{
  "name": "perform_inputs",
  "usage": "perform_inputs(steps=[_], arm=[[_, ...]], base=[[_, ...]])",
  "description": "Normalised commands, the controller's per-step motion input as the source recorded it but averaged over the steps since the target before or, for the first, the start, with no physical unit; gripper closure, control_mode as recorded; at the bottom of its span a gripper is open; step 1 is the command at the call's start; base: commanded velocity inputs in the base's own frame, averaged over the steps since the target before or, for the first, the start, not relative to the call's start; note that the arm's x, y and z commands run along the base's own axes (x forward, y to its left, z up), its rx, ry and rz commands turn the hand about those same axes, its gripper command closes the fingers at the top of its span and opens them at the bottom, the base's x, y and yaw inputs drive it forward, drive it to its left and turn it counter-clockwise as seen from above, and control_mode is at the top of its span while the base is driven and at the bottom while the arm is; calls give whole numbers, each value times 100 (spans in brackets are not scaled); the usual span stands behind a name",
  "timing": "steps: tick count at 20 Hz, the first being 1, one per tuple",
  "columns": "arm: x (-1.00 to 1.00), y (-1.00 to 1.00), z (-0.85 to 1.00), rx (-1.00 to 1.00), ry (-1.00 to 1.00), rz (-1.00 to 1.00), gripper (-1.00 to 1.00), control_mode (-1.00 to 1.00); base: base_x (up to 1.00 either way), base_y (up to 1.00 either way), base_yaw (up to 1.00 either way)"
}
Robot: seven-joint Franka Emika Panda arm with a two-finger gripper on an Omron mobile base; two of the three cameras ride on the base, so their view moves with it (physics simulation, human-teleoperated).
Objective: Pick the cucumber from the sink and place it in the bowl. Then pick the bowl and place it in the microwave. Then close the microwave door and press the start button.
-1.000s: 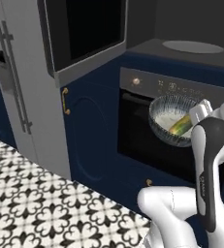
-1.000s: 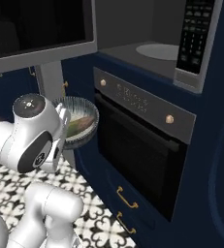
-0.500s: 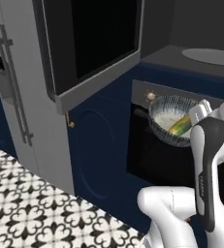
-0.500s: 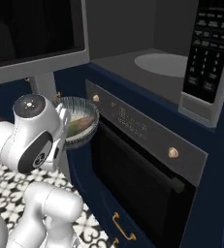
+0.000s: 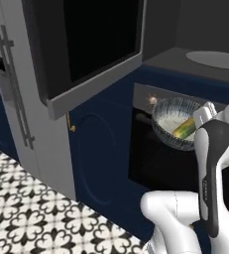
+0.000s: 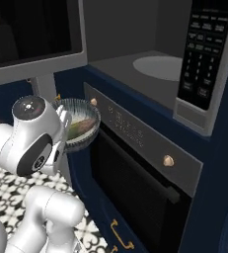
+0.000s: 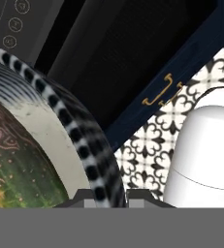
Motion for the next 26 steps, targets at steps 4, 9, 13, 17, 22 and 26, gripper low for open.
perform_inputs(steps=[4, 9, 13, 17, 22, 26], arm=[[0, 0, 0, 0, 0, 0, 100, 100], [0, 0, 0, 0, 0, 0, 100, 100], [0, 0, 0, 0, 0, 0, 100, 100], [0, 0, 0, 0, 0, 0, 100, 100], [0, 0, 0, 0, 0, 0, 100, 100], [0, 0, 0, 0, 0, 0, 100, 100]], base=[[0, -31, -17], [-2, -5, -19], [-6, 4, -15], [-13, 20, -14], [-22, 31, -16], [-20, 26, -10]])
